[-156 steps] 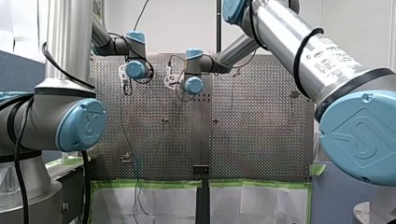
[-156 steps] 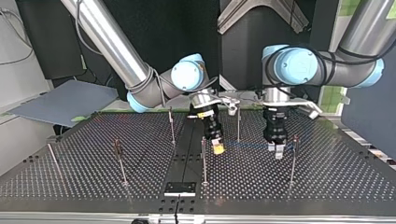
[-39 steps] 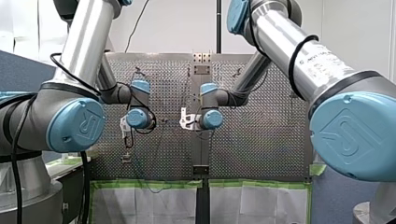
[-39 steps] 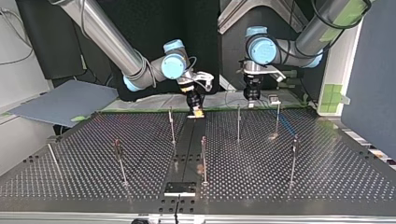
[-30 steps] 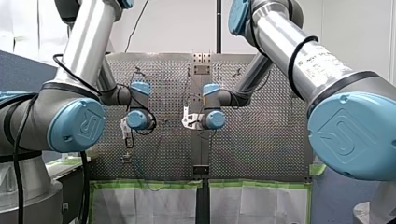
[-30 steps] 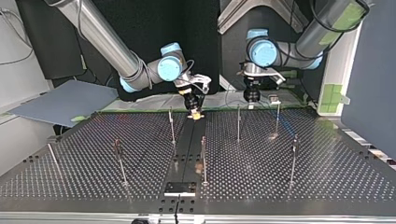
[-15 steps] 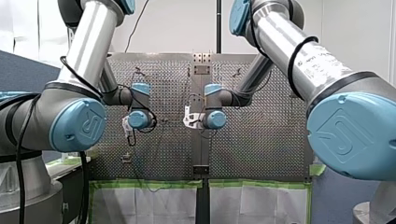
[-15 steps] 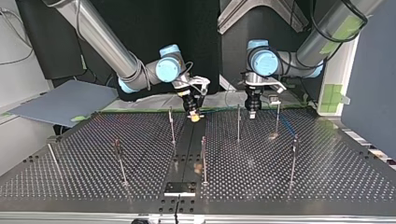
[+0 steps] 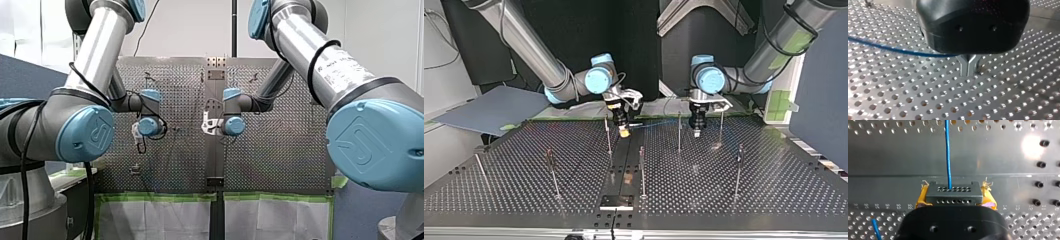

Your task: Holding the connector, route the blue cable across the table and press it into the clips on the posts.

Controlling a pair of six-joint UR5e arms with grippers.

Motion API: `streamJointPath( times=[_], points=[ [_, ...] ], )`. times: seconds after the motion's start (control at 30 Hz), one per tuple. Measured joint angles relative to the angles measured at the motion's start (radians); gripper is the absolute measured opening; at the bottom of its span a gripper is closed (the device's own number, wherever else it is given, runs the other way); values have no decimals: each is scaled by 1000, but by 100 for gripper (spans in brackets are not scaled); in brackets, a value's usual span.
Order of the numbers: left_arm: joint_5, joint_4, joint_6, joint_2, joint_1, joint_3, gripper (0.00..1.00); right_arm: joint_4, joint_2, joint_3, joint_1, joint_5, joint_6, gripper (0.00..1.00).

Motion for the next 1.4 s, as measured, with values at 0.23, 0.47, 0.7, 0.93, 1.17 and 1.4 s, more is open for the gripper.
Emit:
streamJointPath(
  times=[0.23, 0.47, 0.7, 0.93, 1.17, 1.4],
  points=[
    [14, -10, 0, 0, 12, 35, 0, 0, 0, -12, -8, 2, -1, 0],
    [15, -11, 0, -1, 17, 40, 38, 7, 0, -27, -18, 0, -3, 0],
    [-26, -53, 37, 0, 11, 38, 81, 16, 0, -28, -19, 0, -9, 0],
    [-85, -113, 73, 2, -3, 23, 100, 51, 0, -28, -7, 0, -28, 0],
    [-147, -176, 78, 12, -35, -34, 100, 75, 0, -25, 11, 0, -36, 0],
    [-179, -233, 69, 47, -73, -71, 100, 76, 1, -13, 15, 4, -38, 0]
  ],
)
